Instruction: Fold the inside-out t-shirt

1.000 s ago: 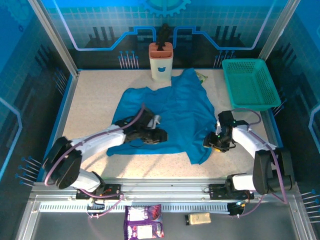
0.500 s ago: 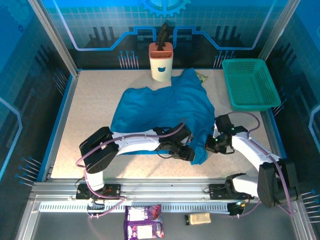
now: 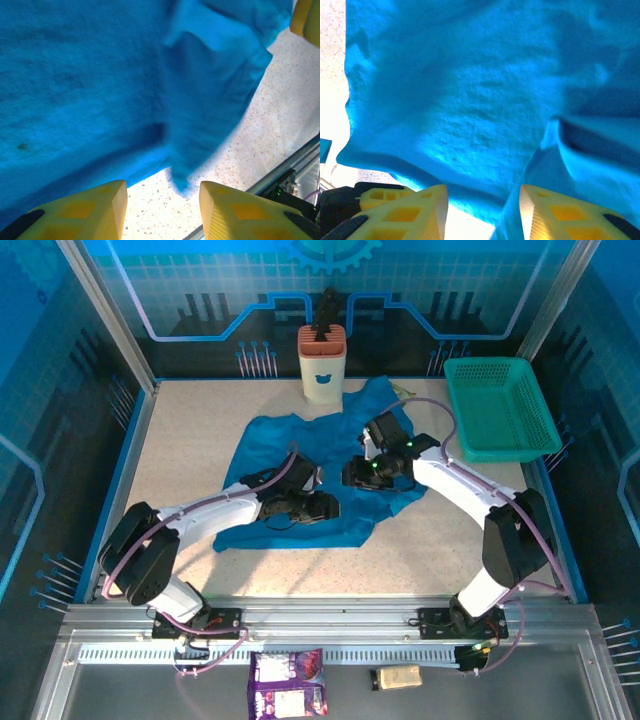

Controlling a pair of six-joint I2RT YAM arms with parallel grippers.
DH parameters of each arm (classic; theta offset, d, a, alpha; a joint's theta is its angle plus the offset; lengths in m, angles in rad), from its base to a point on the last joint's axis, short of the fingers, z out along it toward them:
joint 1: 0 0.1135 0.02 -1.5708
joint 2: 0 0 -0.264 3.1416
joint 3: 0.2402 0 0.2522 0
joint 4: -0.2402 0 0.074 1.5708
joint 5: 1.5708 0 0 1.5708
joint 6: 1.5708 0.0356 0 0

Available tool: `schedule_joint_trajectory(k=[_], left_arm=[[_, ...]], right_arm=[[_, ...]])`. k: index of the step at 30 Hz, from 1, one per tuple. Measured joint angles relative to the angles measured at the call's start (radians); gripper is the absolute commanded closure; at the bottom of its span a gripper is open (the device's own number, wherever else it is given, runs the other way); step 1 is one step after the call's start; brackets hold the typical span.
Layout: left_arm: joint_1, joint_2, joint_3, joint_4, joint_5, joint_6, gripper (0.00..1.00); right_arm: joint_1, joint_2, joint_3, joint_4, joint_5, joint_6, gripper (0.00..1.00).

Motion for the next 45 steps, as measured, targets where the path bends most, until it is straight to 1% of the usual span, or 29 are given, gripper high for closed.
schedule_joint_trajectory(k=[3, 5, 9, 13, 16, 19, 20, 21, 22, 24, 25, 29, 32, 35, 38, 39, 40, 41, 43, 45], left_arm=[[-0.007, 0.000, 0.000, 0.002, 0.013, -0.001, 0.54], [-0.012, 0.010, 0.006, 0.008, 0.019, -0.001, 0.53], [-0.044, 0.094, 0.078, -0.005, 0.013, 0.007, 0.52], [-0.084, 0.177, 0.162, -0.044, -0.030, 0.034, 0.53], [-0.089, 0.185, 0.167, -0.068, -0.054, 0.050, 0.53], [-0.085, 0.185, 0.164, -0.082, -0.072, 0.056, 0.54], [-0.083, 0.183, 0.159, -0.083, -0.077, 0.056, 0.54], [-0.079, 0.178, 0.149, -0.082, -0.079, 0.056, 0.53], [-0.074, 0.167, 0.134, -0.082, -0.080, 0.055, 0.53], [-0.056, 0.139, 0.098, -0.082, -0.079, 0.054, 0.53], [-0.043, 0.122, 0.080, -0.080, -0.078, 0.053, 0.53], [0.024, 0.058, 0.029, -0.075, -0.077, 0.053, 0.53], [0.074, 0.021, 0.010, -0.071, -0.074, 0.056, 0.53], [0.125, -0.005, -0.006, -0.067, -0.058, 0.069, 0.53], [0.180, -0.006, -0.007, -0.069, -0.040, 0.098, 0.53], [0.203, -0.006, -0.007, -0.074, -0.035, 0.109, 0.53], [0.224, -0.006, -0.006, -0.081, -0.031, 0.120, 0.53], [0.247, -0.006, -0.006, -0.089, -0.025, 0.134, 0.53], [0.285, -0.006, -0.006, -0.103, -0.021, 0.152, 0.53], [0.314, -0.006, -0.006, -0.120, -0.016, 0.167, 0.53]], right_arm=[[-0.029, -0.032, -0.014, -0.012, 0.009, -0.004, 0.57], [-0.068, -0.076, -0.052, -0.024, 0.023, -0.010, 0.58], [-0.128, -0.132, -0.118, -0.061, 0.041, -0.036, 0.58], [-0.121, -0.120, -0.144, -0.067, 0.018, -0.055, 0.56], [-0.109, -0.092, -0.145, -0.060, 0.007, -0.058, 0.54], [-0.102, -0.052, -0.144, -0.047, 0.004, -0.058, 0.56], [-0.102, -0.039, -0.144, -0.042, 0.004, -0.058, 0.58], [-0.102, -0.023, -0.143, -0.036, 0.004, -0.058, 0.62], [-0.102, -0.008, -0.142, -0.030, 0.004, -0.058, 0.71], [-0.102, 0.019, -0.137, -0.020, 0.002, -0.056, 0.93], [-0.102, 0.029, -0.134, -0.013, 0.003, -0.059, 1.00], [-0.102, 0.012, -0.132, -0.032, 0.020, -0.059, 1.00], [-0.100, -0.098, -0.145, -0.104, 0.080, -0.057, 1.00], [-0.096, -0.303, -0.185, -0.229, 0.190, -0.027, 1.00], [-0.097, -0.535, -0.240, -0.388, 0.326, 0.053, 1.00], [-0.100, -0.604, -0.258, -0.443, 0.370, 0.087, 0.82], [-0.102, -0.662, -0.275, -0.489, 0.405, 0.120, 0.60], [-0.103, -0.713, -0.293, -0.531, 0.440, 0.158, 0.55], [-0.104, -0.775, -0.316, -0.585, 0.479, 0.202, 0.53], [-0.106, -0.797, -0.325, -0.614, 0.504, 0.235, 0.51]])
